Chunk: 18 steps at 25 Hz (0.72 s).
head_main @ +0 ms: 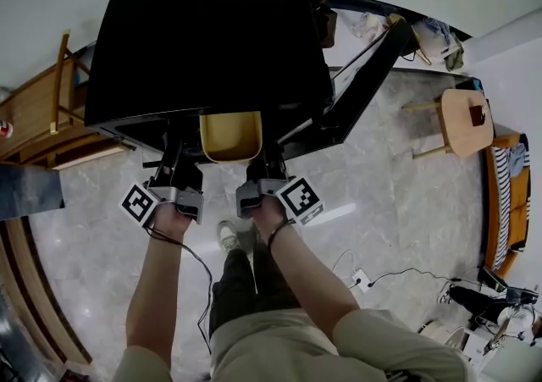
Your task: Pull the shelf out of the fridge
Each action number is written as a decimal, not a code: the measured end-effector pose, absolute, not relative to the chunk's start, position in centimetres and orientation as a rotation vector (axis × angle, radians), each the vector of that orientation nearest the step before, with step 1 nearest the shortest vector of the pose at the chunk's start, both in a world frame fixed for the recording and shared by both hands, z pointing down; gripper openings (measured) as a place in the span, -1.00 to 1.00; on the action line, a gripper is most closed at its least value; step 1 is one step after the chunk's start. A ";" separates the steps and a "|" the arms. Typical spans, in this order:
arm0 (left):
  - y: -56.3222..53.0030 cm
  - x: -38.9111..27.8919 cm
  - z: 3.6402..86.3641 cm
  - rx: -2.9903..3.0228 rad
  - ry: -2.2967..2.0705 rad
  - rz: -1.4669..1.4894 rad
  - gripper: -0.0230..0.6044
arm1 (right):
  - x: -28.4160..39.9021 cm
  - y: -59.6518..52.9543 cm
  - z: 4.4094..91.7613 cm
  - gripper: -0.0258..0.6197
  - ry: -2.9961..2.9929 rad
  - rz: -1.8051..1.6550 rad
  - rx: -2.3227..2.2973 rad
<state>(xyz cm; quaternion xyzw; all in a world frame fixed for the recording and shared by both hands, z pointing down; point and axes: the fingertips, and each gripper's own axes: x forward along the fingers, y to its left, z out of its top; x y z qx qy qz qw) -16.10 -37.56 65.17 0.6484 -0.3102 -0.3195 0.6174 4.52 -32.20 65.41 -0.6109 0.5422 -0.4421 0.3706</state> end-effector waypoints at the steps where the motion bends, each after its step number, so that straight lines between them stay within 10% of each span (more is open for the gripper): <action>1: -37.1 -16.2 65.1 1.492 -0.714 -0.737 -0.88 | 4.4 -31.8 65.4 -0.83 1.390 -1.140 -1.561; 18: -29.0 -17.1 62.7 1.474 -0.705 -0.777 -0.87 | 3.7 -24.6 63.0 -0.86 1.402 -1.232 -1.475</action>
